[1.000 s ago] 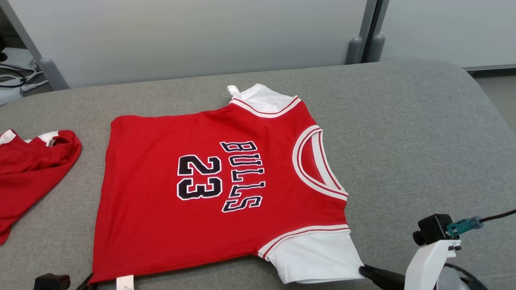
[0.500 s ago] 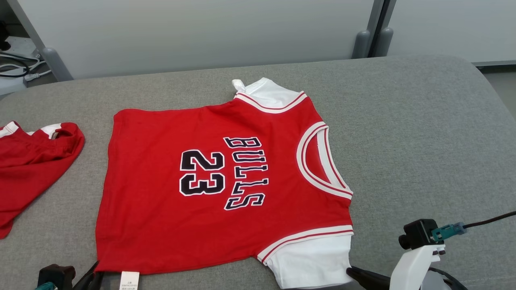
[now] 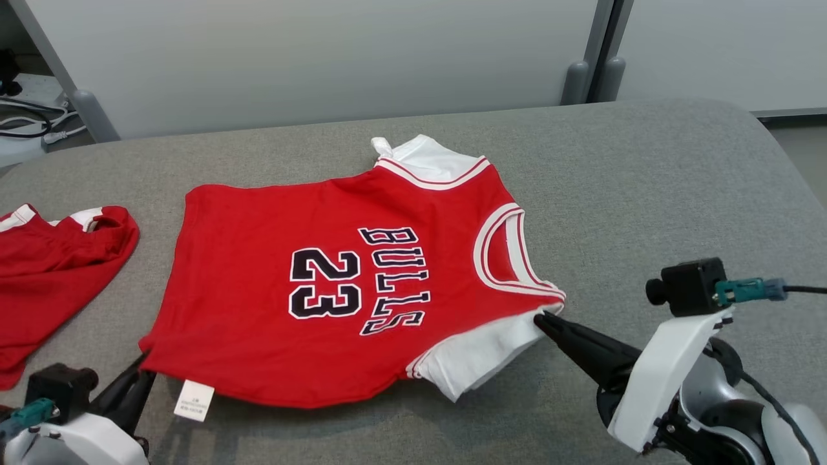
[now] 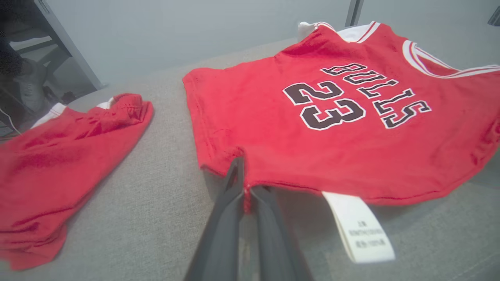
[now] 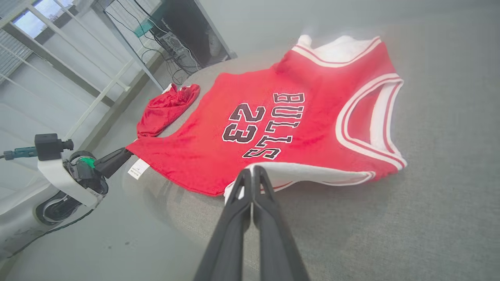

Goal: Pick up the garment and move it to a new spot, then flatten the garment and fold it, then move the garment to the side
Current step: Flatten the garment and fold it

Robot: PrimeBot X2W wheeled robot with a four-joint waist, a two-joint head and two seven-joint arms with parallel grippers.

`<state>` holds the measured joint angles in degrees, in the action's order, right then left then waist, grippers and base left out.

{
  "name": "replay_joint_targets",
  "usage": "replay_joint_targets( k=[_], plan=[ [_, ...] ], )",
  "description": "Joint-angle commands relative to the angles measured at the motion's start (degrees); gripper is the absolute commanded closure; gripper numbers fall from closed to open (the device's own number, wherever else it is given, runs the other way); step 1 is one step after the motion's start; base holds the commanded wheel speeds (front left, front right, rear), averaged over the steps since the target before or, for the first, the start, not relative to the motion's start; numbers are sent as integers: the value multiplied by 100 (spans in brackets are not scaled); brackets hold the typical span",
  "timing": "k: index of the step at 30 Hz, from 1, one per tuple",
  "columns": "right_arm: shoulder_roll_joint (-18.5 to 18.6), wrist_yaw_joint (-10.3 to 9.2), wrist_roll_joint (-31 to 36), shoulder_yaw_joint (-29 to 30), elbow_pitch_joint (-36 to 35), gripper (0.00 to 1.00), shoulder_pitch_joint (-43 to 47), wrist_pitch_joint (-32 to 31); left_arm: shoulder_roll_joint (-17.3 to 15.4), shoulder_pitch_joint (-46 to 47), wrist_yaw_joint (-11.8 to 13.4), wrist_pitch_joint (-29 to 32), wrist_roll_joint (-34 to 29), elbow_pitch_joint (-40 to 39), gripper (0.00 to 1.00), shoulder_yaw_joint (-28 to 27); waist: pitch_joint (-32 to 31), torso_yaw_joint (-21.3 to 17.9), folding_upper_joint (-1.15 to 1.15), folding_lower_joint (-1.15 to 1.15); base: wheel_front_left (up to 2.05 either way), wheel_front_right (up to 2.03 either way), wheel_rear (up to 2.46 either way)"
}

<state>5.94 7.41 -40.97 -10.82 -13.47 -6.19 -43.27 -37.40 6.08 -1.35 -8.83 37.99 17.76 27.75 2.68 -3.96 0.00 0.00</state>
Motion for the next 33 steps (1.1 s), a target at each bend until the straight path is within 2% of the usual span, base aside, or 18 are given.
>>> replay_joint_targets(
  k=[1,8,13,15,17,20,23,29,33],
  plan=[
    [46,8,-90,-91,-268,100,-289,61,-315,138,67,7,44,-225,100,-317,-22,2,0,0,0,0,0],
    [91,8,-303,-41,-733,100,-708,-109,-995,-60,178,676,441,-1679,100,-679,-108,-2,0,0,0,0,0],
    [40,8,-377,93,-1084,100,-1074,-322,-1449,-21,14,1197,985,-2498,100,-987,-107,-22,0,0,0,0,0],
    [20,8,-334,165,-1225,100,-1245,-418,-1691,48,4,1349,1046,-2745,100,-1127,-86,-35,0,0,0,0,0],
    [-13,8,-297,252,-1335,100,-1384,-510,-1789,131,29,1398,1197,-2948,100,-1306,-73,-40,0,0,0,0,0],
    [-74,8,-243,350,-1437,100,-1523,-648,-1934,174,28,1490,1349,-3099,100,-1466,-17,-61,0,0,0,0,0],
    [-141,8,-130,388,-1415,100,-1631,-780,-1985,226,-168,1682,1682,-3227,100,-1469,98,-67,0,0,0,0,0],
    [-252,8,382,119,-599,100,-1852,-1065,-2191,659,-520,2457,2024,-2861,100,-979,539,-87,0,0,0,0,0],
    [-293,8,641,-14,-87,100,-2099,-933,-2251,1027,-597,2834,2211,-2596,100,-629,903,-79,0,0,0,0,0]
  ],
)
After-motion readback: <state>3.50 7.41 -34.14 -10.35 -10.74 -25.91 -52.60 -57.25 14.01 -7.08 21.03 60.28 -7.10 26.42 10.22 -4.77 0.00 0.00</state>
